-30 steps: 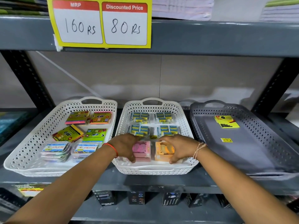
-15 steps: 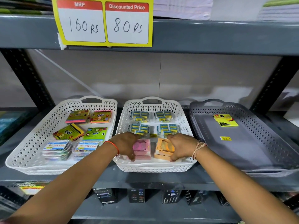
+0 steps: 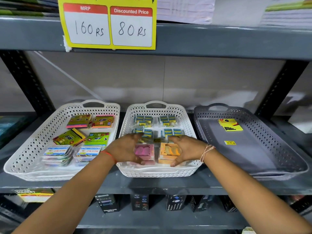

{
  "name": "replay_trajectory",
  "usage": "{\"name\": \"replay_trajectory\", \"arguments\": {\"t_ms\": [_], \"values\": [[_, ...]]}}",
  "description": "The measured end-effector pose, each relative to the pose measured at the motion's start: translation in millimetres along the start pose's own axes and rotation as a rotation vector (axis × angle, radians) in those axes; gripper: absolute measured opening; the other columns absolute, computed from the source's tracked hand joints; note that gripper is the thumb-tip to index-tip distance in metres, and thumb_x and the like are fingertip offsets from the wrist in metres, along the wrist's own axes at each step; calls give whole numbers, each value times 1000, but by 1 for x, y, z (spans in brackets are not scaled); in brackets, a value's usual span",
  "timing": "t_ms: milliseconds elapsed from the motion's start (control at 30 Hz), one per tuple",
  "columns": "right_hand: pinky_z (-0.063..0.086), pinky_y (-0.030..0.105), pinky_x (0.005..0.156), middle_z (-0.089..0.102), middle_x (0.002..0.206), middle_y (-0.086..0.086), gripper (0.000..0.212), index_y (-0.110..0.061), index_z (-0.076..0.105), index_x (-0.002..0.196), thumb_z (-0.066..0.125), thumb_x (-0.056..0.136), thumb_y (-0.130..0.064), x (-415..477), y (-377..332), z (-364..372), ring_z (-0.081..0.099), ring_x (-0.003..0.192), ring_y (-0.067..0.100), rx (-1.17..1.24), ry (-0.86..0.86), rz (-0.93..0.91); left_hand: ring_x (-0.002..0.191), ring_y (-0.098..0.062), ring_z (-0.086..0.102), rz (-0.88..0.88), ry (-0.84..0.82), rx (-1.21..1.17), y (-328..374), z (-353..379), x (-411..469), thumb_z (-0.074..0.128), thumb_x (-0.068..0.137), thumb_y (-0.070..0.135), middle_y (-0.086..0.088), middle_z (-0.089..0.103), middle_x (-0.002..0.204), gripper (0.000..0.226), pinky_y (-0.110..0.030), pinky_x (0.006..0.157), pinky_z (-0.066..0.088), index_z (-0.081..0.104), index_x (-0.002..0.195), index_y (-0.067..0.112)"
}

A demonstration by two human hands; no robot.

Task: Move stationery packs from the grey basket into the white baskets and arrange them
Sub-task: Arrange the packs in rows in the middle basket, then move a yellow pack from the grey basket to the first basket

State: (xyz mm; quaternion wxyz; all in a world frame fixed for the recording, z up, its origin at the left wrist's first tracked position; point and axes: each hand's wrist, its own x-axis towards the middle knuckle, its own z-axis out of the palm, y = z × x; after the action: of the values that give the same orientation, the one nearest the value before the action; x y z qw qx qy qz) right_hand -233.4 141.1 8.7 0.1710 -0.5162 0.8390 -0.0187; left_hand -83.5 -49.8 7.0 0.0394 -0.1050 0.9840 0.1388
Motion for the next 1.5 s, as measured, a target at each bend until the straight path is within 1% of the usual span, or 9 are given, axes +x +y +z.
{"name": "replay_trajectory", "arguments": {"t_ms": [133,267,433,633,833,1000,1100,1267,1500], "values": [[26,36,116,31,151,9,86,-16,23,146,65,78,-49,-15,19,-12,28,139,25,179,321,-55,136,-23,29,1,303,-106,18,11,-37,31,59,88,-11,32,148,111,-33,112,24,22,142,16],[31,38,111,42,143,16,61,-8,35,140,60,87,-27,-17,71,-26,38,133,30,132,628,73,141,-18,20,-50,328,-36,28,32,-54,-2,59,89,-7,27,151,113,-31,116,10,24,142,17],[35,42,109,43,143,18,57,-5,39,138,59,88,-26,-3,170,-23,40,131,33,14,526,384,140,-22,19,-76,386,18,21,43,-52,3,67,85,-11,30,149,106,-39,116,15,25,141,12],[14,40,120,7,159,10,69,-18,15,148,46,92,-43,13,235,-8,11,146,29,-3,136,620,139,-23,20,-55,394,41,22,44,-53,11,73,81,-9,31,147,99,-34,114,15,26,140,11],[39,28,102,43,144,14,74,-10,42,137,74,75,-35,14,223,-31,45,128,29,-45,-9,584,139,-23,17,-60,395,39,26,40,-52,7,70,83,-8,28,148,104,-30,114,11,24,140,8],[37,21,77,48,131,12,73,-12,44,130,80,67,-13,10,216,-39,51,110,28,29,-112,585,139,-21,15,-70,396,27,24,41,-53,8,69,84,-7,26,148,104,-35,115,15,21,141,10],[38,23,74,49,117,10,70,-14,45,126,79,66,-5,4,221,-32,48,95,25,167,-67,594,139,-24,17,-60,407,32,25,42,-52,8,70,83,-7,29,147,104,-32,114,13,26,140,9],[48,30,75,56,121,14,60,-15,53,111,83,59,-10,-9,217,-24,55,93,26,247,96,590,139,-22,13,-79,409,11,24,43,-51,6,67,85,-5,24,149,106,-37,115,14,22,141,12],[38,24,81,55,119,15,56,-7,61,103,84,52,-8,-10,133,-62,52,105,27,214,588,295,140,-15,6,-105,445,-21,26,43,-52,-1,60,89,-3,21,152,112,-27,115,4,18,143,15]]}}
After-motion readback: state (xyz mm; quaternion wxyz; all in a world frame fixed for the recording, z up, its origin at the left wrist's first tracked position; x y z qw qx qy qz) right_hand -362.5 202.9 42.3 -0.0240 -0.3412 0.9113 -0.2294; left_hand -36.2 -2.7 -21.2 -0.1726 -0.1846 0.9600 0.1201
